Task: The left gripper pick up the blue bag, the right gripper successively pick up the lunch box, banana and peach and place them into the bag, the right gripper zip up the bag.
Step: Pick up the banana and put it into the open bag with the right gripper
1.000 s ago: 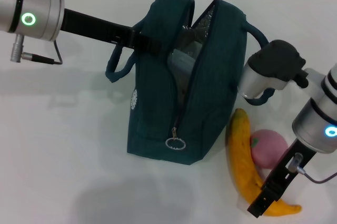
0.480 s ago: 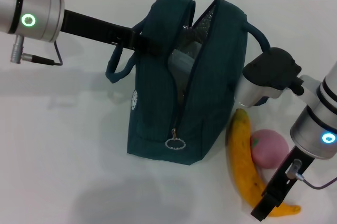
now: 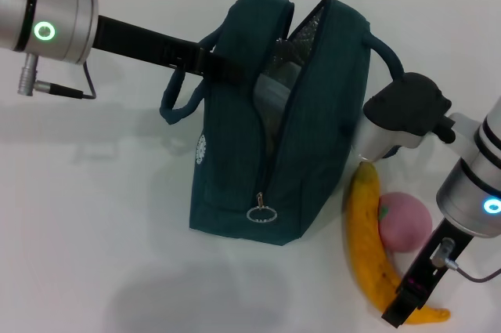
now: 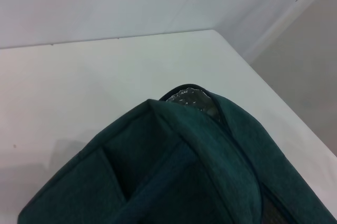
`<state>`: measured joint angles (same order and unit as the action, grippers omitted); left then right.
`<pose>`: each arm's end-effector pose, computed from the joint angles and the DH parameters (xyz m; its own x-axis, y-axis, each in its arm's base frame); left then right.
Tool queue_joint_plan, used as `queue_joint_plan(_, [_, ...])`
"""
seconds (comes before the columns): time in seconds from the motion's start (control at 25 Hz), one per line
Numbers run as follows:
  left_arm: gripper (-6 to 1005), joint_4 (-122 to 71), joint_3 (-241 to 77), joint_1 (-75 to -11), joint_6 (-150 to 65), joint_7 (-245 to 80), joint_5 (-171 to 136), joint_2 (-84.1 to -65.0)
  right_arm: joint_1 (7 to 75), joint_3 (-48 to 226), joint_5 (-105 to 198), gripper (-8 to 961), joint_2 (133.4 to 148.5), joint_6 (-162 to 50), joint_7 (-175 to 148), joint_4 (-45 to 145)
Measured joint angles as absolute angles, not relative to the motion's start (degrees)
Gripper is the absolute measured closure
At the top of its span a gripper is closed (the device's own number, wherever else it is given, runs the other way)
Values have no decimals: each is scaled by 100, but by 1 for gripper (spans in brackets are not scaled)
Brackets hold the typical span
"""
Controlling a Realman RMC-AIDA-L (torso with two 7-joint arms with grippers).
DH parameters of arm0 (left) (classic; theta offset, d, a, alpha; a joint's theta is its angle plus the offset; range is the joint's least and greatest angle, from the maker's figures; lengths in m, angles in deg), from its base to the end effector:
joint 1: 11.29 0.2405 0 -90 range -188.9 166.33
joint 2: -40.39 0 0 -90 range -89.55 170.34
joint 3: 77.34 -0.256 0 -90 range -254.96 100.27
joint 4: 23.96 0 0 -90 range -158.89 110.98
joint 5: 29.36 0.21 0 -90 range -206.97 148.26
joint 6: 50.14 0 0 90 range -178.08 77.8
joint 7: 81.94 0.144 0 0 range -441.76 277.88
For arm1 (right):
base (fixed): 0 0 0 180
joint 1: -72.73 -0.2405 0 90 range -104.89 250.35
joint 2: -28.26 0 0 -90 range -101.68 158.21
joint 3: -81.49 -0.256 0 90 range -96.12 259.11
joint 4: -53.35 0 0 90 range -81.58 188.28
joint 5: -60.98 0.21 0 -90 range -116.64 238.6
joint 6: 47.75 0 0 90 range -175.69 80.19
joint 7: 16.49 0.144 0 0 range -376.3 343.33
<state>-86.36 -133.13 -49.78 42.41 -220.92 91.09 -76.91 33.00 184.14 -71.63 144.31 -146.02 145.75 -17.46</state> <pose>-0.1625 0.3732 0.0323 0.6178 0.7429 0.2579 0.7670 -0.6416 0.0109 0.1604 0.2900 -0.0601 0.5813 -0.6135 0.5344 -0.6301 -0.7551 -0.1814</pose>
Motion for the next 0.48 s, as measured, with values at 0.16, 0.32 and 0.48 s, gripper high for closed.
queue_joint_plan(0.16, [930, -8636, -13311, -4976, 4250, -22094, 9106, -7697, 3309, 18290, -7191, 497, 14409, -14636, 14533, -1807])
queue_joint_plan(0.32, [929, -8636, -13307, -4973, 4270, -22097, 9107, -7692, 3414, 17813, -7088, 497, 14406, -14805, 14295, -1899])
queue_joint_plan(0.48, [929, -8642, -13306, -4989, 4270, -22098, 9105, -7684, 3570, 17092, -6716, 498, 14394, -15071, 13943, -1830])
